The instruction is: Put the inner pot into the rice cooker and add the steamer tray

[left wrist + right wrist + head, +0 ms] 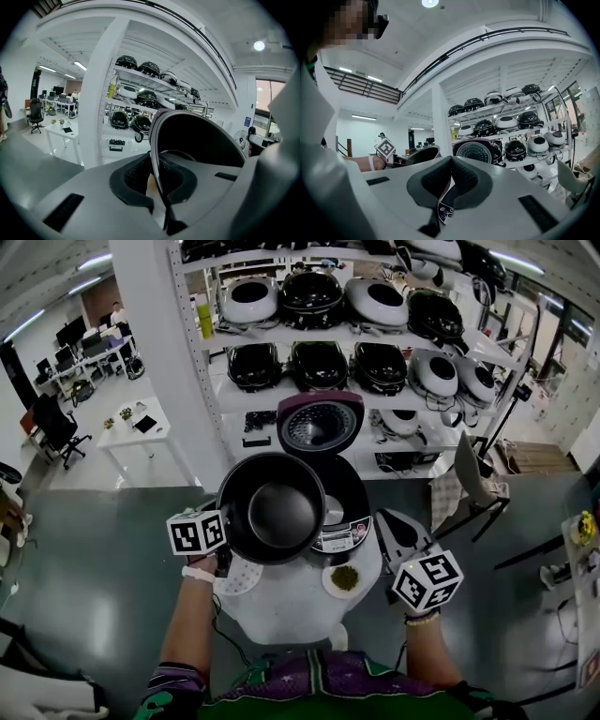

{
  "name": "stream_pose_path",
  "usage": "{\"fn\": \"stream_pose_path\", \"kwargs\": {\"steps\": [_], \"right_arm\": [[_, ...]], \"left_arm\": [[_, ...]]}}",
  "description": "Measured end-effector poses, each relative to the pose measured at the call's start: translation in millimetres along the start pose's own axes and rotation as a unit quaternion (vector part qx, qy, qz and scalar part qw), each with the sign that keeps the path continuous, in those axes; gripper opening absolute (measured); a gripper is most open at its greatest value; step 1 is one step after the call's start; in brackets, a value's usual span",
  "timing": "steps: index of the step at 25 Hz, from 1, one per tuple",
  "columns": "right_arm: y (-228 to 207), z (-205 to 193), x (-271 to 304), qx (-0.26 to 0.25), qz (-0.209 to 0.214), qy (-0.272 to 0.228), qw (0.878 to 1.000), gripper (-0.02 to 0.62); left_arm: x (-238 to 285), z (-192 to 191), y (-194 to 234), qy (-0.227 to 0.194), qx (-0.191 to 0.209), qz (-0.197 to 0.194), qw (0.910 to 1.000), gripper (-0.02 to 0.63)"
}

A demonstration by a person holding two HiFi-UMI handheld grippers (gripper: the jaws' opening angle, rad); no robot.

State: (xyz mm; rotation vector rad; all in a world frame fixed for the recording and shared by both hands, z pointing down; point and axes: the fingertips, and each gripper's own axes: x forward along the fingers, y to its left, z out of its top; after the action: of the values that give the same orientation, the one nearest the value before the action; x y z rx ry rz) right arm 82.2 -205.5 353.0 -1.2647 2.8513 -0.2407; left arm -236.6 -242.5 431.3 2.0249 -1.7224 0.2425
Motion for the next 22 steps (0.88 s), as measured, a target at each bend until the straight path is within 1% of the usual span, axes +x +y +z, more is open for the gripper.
{"fn": "stream_pose_path", "kwargs": {"steps": [4,8,11,15,22], "right_arm": [[-18.6,3.0,2.5,0.002,0.002,0.000,1.000,0.006],[-39.2,1.4,3.7,0.006,0.002,0.008,1.000,0.006],[-56.7,1.2,4.0,0.009,-0.002,0.012,1.000,0.006],[-78.4,-3.2,5.7,0.012,0.000,0.015,1.000,0.006],[-117.9,-17.3,7.4,0.023,0.001,0.024,0.999,0.006]], "left_arm": [[24.0,14.2,-12.1,-0.004,0.000,0.002,1.0000,0.035],[49.2,26.4,-27.3,-0.008,0.009,0.005,0.9999,0.035],[69.8,32.6,-40.9,-0.008,0.006,-0.003,0.9999,0.035],[100.2,32.9,-54.0,-0.001,0.000,-0.009,1.0000,0.035],[153.3,23.5,-69.0,0.019,-0.016,-0.005,0.9997,0.035]]}}
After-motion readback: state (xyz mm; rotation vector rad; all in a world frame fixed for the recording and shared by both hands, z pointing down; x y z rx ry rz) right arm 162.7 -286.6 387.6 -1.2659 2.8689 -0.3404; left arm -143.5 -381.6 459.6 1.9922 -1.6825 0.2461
